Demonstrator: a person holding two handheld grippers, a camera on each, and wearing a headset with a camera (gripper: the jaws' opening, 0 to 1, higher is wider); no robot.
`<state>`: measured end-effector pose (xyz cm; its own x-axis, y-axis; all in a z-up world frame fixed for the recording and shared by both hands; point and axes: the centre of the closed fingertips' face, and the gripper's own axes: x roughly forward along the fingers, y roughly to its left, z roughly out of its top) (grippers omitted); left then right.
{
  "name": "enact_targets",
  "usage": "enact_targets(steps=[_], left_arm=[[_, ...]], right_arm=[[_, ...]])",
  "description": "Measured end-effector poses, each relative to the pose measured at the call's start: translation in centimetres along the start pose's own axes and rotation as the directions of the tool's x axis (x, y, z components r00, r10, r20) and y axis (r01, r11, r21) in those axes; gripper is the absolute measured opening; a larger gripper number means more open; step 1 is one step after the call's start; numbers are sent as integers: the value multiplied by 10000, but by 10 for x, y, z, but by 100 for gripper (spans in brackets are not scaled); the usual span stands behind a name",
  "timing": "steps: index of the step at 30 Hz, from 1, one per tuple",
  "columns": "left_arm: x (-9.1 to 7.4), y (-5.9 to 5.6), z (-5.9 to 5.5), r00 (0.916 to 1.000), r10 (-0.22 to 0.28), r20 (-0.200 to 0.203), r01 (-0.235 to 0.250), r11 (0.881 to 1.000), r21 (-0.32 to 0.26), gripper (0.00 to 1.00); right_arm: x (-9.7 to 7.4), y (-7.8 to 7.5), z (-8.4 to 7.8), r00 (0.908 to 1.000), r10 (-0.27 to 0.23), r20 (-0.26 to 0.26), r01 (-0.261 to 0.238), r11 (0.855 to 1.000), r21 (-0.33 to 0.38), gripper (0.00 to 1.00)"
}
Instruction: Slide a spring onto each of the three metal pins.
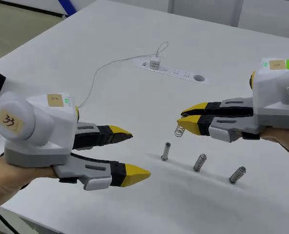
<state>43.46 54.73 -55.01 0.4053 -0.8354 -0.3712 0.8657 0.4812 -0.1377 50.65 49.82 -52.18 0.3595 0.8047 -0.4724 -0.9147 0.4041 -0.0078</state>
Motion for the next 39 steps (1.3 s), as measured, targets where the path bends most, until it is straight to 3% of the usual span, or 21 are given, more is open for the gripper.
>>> enact_targets(steps=[6, 13, 22, 39], left_arm=[[-1, 3, -5, 9999, 134, -75, -135, 9999, -88, 63], [-7, 14, -7, 9978, 648, -102, -649, 9978, -142, 78], [-9, 18, -12, 9961, 847, -244, -853, 9961, -226, 84], [-10, 24, -23, 9930, 1082, -480, -1101, 9931, -395, 89]], right_arm=[[6, -8, -5, 9999, -158, -18, 159, 9996, 237, 10], [13, -16, -13, 9994, -350, -59, 352, 9978, 568, 11], [25, -23, -28, 9987, -471, -209, 492, 9922, 1147, 11], [44, -17, -46, 9978, -256, -610, 337, 9901, 1365, 11]])
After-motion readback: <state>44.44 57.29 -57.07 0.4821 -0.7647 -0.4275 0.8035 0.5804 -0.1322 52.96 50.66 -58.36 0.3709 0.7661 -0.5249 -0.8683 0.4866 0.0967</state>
